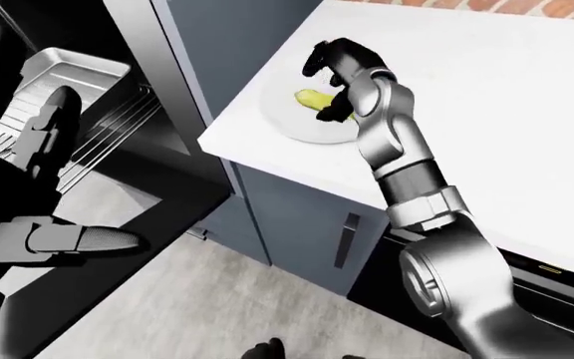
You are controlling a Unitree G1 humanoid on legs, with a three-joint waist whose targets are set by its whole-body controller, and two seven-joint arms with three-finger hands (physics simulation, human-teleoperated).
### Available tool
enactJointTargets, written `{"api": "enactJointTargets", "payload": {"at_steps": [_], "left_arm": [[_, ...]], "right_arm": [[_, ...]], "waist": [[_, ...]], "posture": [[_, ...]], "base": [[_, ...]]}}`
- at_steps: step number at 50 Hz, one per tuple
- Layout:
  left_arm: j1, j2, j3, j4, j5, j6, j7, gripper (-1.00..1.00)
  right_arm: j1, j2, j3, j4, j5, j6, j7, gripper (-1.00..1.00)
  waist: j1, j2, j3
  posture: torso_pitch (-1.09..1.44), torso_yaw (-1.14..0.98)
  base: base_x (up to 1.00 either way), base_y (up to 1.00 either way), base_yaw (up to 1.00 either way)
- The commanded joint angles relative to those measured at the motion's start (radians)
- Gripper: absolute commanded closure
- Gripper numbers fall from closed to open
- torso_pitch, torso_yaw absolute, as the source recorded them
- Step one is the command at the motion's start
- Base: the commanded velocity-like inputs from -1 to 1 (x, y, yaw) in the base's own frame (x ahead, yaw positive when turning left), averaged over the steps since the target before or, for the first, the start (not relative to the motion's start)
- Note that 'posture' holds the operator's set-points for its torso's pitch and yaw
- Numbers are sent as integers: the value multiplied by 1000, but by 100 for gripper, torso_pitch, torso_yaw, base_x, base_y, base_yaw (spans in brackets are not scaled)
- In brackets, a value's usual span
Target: Pick the corn from the oven and place it on the plate on the counter.
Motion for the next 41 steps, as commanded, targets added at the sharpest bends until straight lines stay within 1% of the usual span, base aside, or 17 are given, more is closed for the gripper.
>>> {"api": "enactJointTargets", "payload": {"at_steps": [1, 7, 10, 12, 13, 15, 18, 21, 24, 26, 28, 29, 31, 32, 37, 38, 41], "left_arm": [[-12, 14, 23, -4, 16, -29, -5, -100], [-14, 10, 15, -16, 6, -30, 14, -100], [-17, 6, 10, -17, 13, -29, 15, -100], [-23, 35, 37, -18, -45, -30, 55, -100], [-23, 44, 42, -12, -52, -35, 63, -100], [-27, 81, 65, -14, -117, -49, 106, -100], [-4, 140, 152, 8, -209, -75, 132, -100], [44, 158, 243, 12, -246, -80, 112, -100], [123, 125, 385, -4, -213, -59, 33, -100], [167, 89, 450, -22, -175, -57, -17, -100], [204, 44, 493, -42, -105, -65, -76, -100], [221, 23, 502, -77, -2, -65, -135, -100], [235, -23, 510, -82, 82, -84, -181, -100], [244, -46, 517, -83, 138, -95, -212, -100], [247, -162, 491, -54, 479, -190, -368, -100], [239, -180, 510, -50, 520, -214, -374, -100], [239, -223, 526, -60, 566, -249, -402, -100]], "right_arm": [[-55, -17, -5, -75, -17, -11, 12, -59], [-20, -72, -35, -373, -33, 59, 219, -52], [21, -136, -70, -610, -43, 118, 401, -51], [136, -151, -91, -881, -56, 209, 580, -66], [185, -172, -112, -978, -54, 226, 631, -61], [170, -246, -153, -1080, -47, 266, 739, -58], [229, -389, -248, -1299, -7, 316, 928, -59], [281, -509, -341, -1434, 64, 401, 1025, -58], [361, -655, -490, -1540, 194, 511, 1067, -60], [468, -714, -597, -1599, 309, 559, 1031, -62], [610, -740, -793, -1599, 456, 551, 962, -69], [666, -754, -876, -1580, 530, 550, 920, -73], [769, -803, -1052, -1514, 681, 519, 858, -100], [820, -825, -1131, -1488, 749, 506, 836, -100], [1052, -827, -1412, -1371, 970, 401, 745, -100], [1096, -784, -1489, -1384, 1009, 384, 749, -100], [1185, -717, -1581, -1349, 1105, 305, 684, -100]], "waist": [[0, 4, -35], [4, 0, -26], [7, -7, -22], [8, -13, -21], [10, -18, -19], [12, -27, -17], [7, -33, -16], [11, -39, -8], [13, -42, -5], [14, -46, -4], [18, -52, -2], [20, -56, -2], [23, -66, -1], [25, -70, -1], [30, -83, 8], [30, -86, 8], [27, -92, 9]], "posture": [[21, 0], [21, 0], [21, 0], [21, 0], [21, 0], [21, 0], [21, 0], [21, 0], [21, 0], [21, 0], [21, 0], [21, 0], [21, 0], [21, 0], [21, 0], [21, 0], [21, 0]], "base": [[0, 0, 0], [0, 0, 0], [0, 0, 0], [0, 0, 0], [0, 0, 0], [0, 0, 0], [0, 0, 0], [0, 0, 0], [0, 0, 0], [0, 0, 0], [0, 0, 0], [0, 0, 0], [0, 0, 0], [0, 0, 0], [0, 0, 0], [0, 0, 0], [0, 0, 0]]}}
